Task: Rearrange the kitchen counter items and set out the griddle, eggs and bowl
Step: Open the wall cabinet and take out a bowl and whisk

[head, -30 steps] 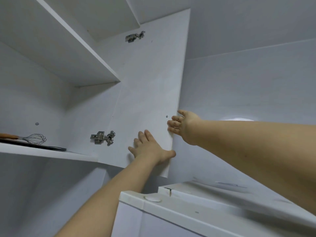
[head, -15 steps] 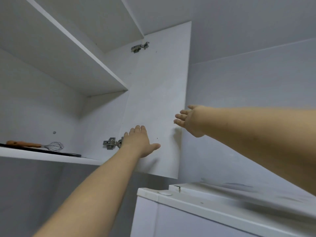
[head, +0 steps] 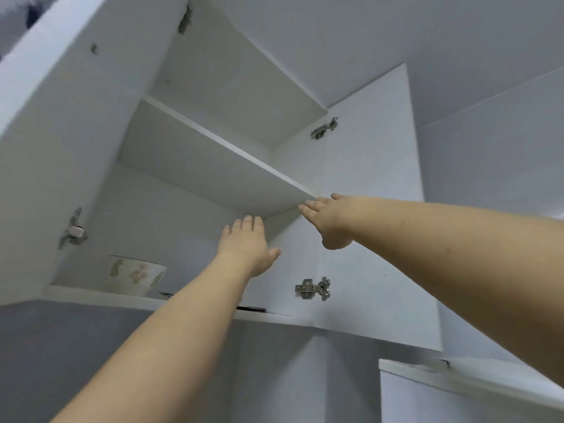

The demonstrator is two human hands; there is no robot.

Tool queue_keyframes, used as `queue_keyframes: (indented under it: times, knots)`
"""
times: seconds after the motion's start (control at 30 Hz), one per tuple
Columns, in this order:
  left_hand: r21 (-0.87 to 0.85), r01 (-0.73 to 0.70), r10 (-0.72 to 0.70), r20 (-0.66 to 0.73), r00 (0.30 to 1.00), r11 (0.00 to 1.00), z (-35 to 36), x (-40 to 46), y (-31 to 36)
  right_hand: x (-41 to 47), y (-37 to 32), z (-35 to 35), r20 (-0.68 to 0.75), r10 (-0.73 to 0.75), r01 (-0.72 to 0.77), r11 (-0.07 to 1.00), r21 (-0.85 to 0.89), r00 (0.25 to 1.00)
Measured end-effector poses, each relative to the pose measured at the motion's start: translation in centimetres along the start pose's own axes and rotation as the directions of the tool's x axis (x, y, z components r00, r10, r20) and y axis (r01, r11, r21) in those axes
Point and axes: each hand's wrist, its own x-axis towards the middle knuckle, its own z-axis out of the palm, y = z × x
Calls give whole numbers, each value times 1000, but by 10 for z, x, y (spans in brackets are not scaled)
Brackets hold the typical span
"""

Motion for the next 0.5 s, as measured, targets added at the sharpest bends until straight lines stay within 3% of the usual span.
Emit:
queue_keyframes:
  times: [0.3, 0.5]
  knots:
    - [168, 154, -148, -49, 988, 974, -35, -18, -98, 37, -55, -53, -92, -3, 28, 963, 267, 996]
    - [156, 217, -213, -42, 976, 964, -32, -22, -133, 59, -81, -56, -37, 30, -12, 910, 415, 999]
